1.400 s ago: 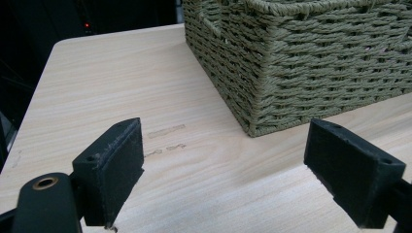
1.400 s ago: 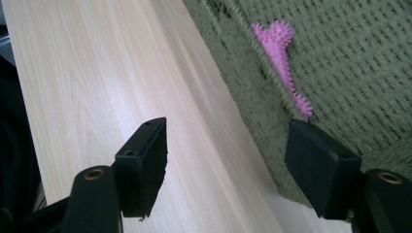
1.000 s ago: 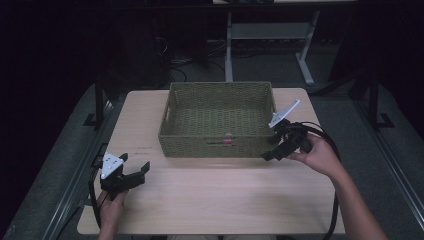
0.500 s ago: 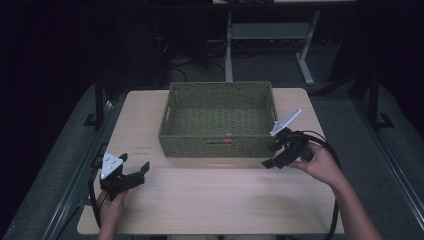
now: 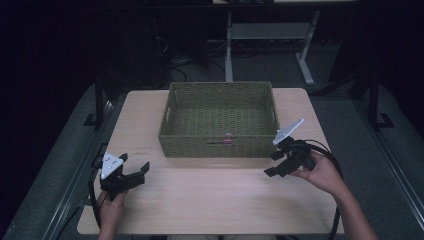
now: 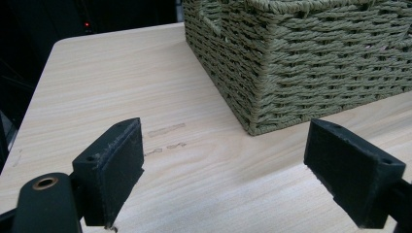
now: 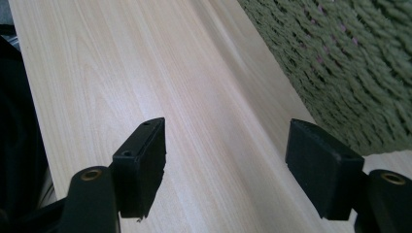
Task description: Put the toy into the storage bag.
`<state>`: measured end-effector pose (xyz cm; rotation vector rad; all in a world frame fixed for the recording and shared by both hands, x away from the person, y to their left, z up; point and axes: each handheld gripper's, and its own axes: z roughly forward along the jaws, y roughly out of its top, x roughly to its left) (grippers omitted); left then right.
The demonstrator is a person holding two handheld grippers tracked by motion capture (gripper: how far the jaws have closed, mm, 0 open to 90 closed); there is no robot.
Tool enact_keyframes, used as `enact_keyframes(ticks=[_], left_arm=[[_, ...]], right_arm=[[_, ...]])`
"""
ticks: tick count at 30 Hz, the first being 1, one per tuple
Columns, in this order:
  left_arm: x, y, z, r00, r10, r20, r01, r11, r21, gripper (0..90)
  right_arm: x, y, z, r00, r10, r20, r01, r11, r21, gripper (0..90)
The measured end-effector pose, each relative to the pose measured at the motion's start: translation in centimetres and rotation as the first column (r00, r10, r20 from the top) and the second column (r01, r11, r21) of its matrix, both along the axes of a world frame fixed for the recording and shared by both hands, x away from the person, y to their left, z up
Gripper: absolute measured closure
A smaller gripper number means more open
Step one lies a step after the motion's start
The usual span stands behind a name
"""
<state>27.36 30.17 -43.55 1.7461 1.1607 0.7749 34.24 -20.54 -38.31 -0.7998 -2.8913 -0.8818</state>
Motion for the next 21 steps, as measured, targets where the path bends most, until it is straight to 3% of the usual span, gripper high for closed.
enact_keyframes(ticks=[21], left_arm=[[0.0, 0.0, 0.0, 1.0, -0.001, 0.001, 0.001, 1.0, -0.001, 13.8]], right_arm=[[-1.8, -1.4, -2.3, 0.9994, -0.028, -0.019, 0.028, 0.999, 0.022, 29.8]])
